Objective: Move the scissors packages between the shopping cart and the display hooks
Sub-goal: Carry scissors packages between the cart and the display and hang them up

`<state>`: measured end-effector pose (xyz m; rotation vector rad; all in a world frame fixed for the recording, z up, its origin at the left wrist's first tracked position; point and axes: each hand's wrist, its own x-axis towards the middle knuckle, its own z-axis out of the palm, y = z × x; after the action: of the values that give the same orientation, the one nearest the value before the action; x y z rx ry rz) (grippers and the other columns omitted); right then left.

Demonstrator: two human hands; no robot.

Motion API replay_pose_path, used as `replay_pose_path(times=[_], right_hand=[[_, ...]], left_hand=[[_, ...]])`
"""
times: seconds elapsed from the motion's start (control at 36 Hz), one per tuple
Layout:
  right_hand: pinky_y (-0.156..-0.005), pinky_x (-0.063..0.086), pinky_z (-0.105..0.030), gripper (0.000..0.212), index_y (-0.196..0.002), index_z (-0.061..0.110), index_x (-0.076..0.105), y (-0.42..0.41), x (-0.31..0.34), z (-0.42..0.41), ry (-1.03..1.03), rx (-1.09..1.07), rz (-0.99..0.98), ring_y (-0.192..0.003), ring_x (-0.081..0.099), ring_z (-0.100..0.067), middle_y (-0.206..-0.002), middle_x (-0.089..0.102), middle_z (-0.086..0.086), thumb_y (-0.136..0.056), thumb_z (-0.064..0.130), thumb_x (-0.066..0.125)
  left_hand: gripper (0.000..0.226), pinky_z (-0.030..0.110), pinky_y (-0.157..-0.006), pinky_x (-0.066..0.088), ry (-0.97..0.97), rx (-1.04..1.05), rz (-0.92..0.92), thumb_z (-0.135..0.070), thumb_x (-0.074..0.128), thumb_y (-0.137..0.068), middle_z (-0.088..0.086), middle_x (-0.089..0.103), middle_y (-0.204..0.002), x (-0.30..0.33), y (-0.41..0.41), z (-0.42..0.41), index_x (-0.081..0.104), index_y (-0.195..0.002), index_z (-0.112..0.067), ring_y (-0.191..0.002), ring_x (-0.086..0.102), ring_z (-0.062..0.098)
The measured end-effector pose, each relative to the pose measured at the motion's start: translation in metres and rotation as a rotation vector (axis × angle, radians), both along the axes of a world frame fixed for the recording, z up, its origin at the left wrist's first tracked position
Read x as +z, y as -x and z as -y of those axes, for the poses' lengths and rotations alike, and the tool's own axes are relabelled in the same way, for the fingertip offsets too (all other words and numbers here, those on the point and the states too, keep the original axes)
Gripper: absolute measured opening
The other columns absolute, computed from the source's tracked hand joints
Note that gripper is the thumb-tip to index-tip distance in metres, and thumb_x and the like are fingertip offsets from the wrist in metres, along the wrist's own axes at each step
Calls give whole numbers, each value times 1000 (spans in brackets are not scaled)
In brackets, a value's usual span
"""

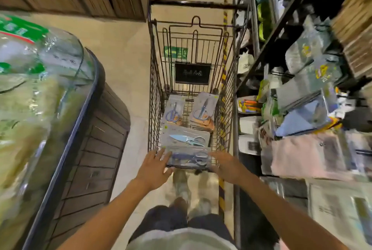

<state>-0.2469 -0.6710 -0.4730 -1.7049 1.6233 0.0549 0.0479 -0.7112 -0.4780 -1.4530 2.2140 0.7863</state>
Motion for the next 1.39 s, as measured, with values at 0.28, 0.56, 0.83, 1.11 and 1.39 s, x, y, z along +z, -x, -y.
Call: replay_pose_path(times=[0.28,0.56,0.83,1.11,1.39], right_hand=[[-104,41,-37,44,-139,9,54,-5,-58,43,-101,-58,-27,-127,53,-30,-135,58,-13,-97,24,59],[-86,55,-47,37,-117,10,65,-19,-170,99,-206,9,-2,-102,65,-35,-112,67,-14,-85,25,56],[-96,53,-50,52,-136,7,59,-34,-249,104,2,73,-73,-119,57,-35,-132,61,-15,-86,11,72],[-83,52,-26,23,-113,25,69,-27,-269,103,-190,99,-35,-97,64,-19,-105,70,-1,-98,23,51],[-85,51,-36,48,-142,27,49,-14,-208,126,-288,-96,27,-102,64,-26,-117,65,-3,-97,11,55]], left_hand=[[85,41,-126,-3,-157,72,21,-66,8,-93,10,4,-171,-61,24,53,11,-163,-18,-157,-3,29],[78,58,-111,40,-209,117,-23,-57,30,-94,25,48,-150,-146,23,72,46,-148,-4,-135,47,49],[97,47,-127,11,-234,130,39,-70,4,-78,9,17,-169,-220,20,73,16,-162,-24,-156,9,33],[67,41,-126,11,-258,297,-83,-44,48,-103,2,17,-168,-211,26,77,19,-161,-26,-156,4,24],[70,35,-120,25,-224,430,-184,-29,60,-98,9,31,-161,-170,19,94,27,-159,-16,-150,25,27]])
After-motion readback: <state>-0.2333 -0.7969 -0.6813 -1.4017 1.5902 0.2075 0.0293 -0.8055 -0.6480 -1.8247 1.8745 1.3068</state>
